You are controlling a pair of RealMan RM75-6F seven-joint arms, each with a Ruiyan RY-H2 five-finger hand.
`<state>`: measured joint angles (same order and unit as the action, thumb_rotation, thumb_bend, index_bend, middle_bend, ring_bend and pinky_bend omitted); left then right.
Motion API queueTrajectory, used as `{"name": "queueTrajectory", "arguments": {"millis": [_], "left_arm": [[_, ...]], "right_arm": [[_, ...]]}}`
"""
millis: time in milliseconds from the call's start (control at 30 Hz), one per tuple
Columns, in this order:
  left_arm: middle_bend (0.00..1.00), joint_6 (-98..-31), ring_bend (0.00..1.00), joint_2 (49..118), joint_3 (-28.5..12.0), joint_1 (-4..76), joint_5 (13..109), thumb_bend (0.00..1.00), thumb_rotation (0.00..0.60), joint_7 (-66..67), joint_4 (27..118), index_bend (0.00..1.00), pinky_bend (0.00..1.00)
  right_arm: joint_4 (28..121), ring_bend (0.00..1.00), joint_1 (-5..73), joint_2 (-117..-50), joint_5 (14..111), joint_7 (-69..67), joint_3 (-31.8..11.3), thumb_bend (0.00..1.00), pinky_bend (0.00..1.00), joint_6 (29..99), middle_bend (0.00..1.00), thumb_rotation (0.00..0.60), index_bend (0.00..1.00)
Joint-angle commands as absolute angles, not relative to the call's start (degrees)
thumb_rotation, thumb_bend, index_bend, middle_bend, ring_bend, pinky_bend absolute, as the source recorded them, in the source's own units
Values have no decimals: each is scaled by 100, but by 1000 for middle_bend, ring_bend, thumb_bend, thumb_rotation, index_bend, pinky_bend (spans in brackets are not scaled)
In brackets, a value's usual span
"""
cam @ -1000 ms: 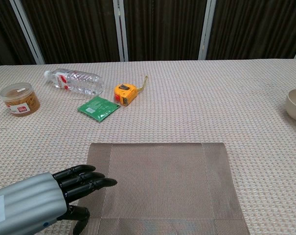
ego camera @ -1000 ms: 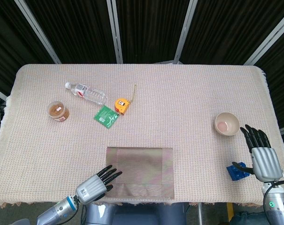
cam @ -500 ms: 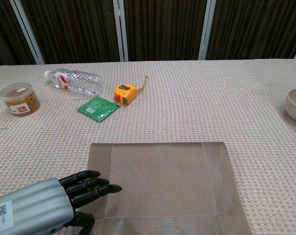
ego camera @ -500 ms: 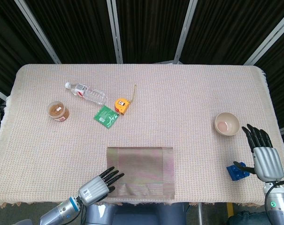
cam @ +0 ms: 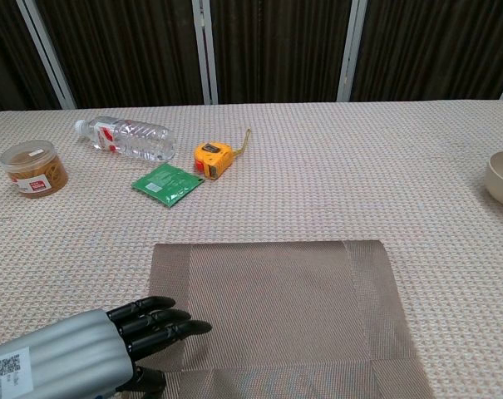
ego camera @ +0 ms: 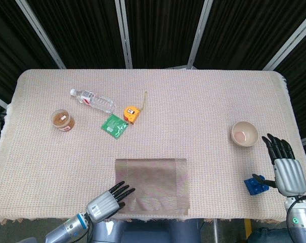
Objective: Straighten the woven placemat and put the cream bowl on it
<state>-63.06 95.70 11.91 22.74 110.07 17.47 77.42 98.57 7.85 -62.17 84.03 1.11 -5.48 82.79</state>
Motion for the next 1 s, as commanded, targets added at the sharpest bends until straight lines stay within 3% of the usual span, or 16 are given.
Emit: {"name": "queueTrajectory", "arguments": {"millis": [33,400,633,767,1000], "left_arm": [[0,-6303,0,9582,1193,2276,10972,503,600,1760,7747,605,0],[0,-6356,0,9557,999,2330,10678,529,600,1655,8009,687,0],[0,-6466,0,9291,377,2565,10335,534,600,1545,8625,690,0],[0,-6397,0,8999,-358,2812,9751,536,600,1328,9121,696,0],[0,-5898,0,8790,-1919,3240,7719,563,600,720,9294,704,0]], "right_arm": [[9859,0,781,-6210,8409,96,-549,0,0,8285,0,600,0],[9871,0,772,-6187,8427,58,-554,0,0,8300,0,600,0],[9877,0,770,-6181,8437,65,-560,0,0,8312,0,600,0],[9877,0,771,-6184,8429,82,-559,0,0,8302,0,600,0],[9850,0,784,-6206,8348,144,-583,0,0,8263,0,600,0]]}}
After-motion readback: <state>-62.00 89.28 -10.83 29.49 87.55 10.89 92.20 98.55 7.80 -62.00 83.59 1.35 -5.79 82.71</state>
